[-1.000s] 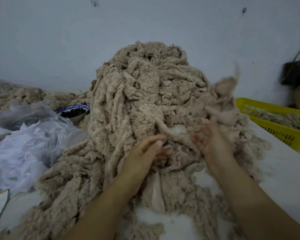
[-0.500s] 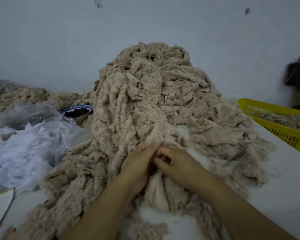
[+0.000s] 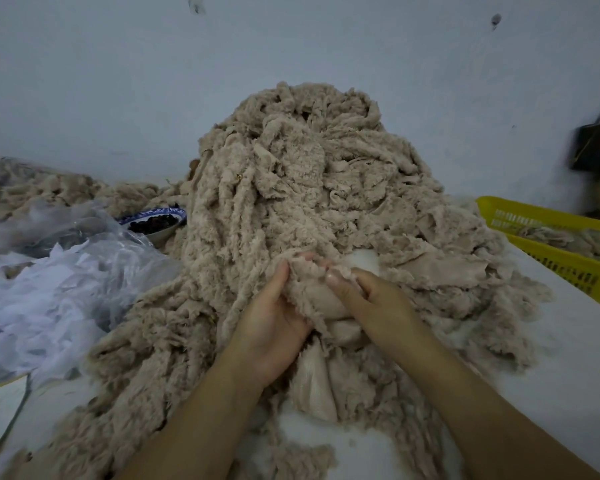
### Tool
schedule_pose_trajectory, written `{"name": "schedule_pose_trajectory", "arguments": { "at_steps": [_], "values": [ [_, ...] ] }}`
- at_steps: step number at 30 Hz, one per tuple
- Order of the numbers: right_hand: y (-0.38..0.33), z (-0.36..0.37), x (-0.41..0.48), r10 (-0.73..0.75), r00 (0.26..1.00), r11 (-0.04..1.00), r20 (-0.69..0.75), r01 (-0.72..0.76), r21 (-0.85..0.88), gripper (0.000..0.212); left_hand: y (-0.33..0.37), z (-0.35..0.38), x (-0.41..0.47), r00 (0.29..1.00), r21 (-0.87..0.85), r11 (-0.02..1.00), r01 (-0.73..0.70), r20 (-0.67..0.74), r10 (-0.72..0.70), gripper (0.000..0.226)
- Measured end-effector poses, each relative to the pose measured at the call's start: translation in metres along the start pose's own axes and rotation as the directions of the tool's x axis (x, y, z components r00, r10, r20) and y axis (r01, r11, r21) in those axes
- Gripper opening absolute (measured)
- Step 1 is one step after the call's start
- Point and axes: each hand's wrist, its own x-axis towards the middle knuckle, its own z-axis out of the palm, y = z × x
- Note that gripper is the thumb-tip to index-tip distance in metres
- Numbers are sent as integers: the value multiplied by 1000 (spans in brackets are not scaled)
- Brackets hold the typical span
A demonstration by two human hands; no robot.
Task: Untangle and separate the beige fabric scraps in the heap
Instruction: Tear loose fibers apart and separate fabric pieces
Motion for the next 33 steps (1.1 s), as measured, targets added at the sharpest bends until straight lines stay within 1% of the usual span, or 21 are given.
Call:
{"name": "schedule_pose_trajectory", "arguments": {
  "at_steps": [3, 6, 8, 9, 10, 11, 14, 16, 18, 20, 22, 23, 24, 25, 26, 28, 30, 32, 33],
  "values": [
    [1, -4, 4, 73, 994, 995, -76, -67, 70, 51, 9, -4, 2, 995, -124, 990, -70, -81, 60, 28],
    [6, -10, 6, 146, 974, 982, -175, -122, 142, 54, 16, -6, 2, 982, -191, 975, -116, -171, 84, 26],
    [5, -11, 6, 211, 961, 952, -181, -160, 259, 58, 18, -9, 3, 962, -217, 966, -142, -259, 83, 21],
    [5, -11, 7, 245, 954, 929, -176, -178, 325, 65, 17, -10, 5, 955, -225, 963, -147, -286, 79, 23],
    [6, -11, 7, 280, 943, 902, -182, -194, 384, 66, 18, -11, 6, 951, -232, 961, -147, -301, 73, 26],
    [5, -12, 8, 317, 927, 875, -199, -205, 438, 62, 19, -11, 7, 950, -242, 958, -151, -302, 74, 30],
    [9, -20, 13, 406, 881, 782, -243, -197, 592, 29, 25, -14, 5, 964, -291, 938, -189, -239, 120, 35],
    [11, -24, 15, 444, 860, 714, -251, -170, 679, 21, 27, -16, 4, 966, -309, 930, -200, -218, 136, 42],
    [10, -24, 16, 459, 853, 675, -247, -154, 722, 20, 28, -16, 3, 966, -313, 927, -208, -214, 145, 43],
    [9, -24, 15, 467, 853, 640, -234, -144, 755, 23, 30, -15, 2, 970, -333, 920, -206, -192, 147, 44],
    [8, -24, 16, 478, 852, 610, -215, -146, 779, 40, 30, -15, 1, 973, -351, 915, -198, -185, 140, 44],
    [9, -24, 16, 490, 848, 597, -201, -158, 786, 48, 29, -15, 1, 971, -352, 915, -196, -203, 129, 42],
    [10, -25, 17, 500, 845, 584, -189, -168, 794, 51, 29, -14, 0, 966, -350, 916, -198, -230, 121, 39],
    [9, -26, 17, 511, 842, 565, -172, -178, 806, 50, 29, -14, -1, 962, -349, 915, -204, -245, 121, 35],
    [10, -28, 17, 518, 842, 539, -152, -182, 823, 46, 30, -16, -1, 965, -352, 913, -207, -228, 130, 33],
    [11, -33, 19, 534, 840, 470, -103, -193, 861, 40, 34, -18, 1, 972, -332, 918, -215, -166, 167, 41],
    [10, -36, 19, 526, 849, 440, -55, -216, 872, 45, 37, -18, 2, 964, -238, 947, -215, -207, 167, 45],
    [6, -34, 18, 475, 880, 453, -18, -227, 862, 48, 34, -13, 1, 957, -88, 975, -202, -229, 178, 40],
    [4, -31, 17, 434, 901, 472, -8, -220, 854, 45, 31, -9, 0, 956, 42, 982, -184, -226, 189, 39]
  ]
}}
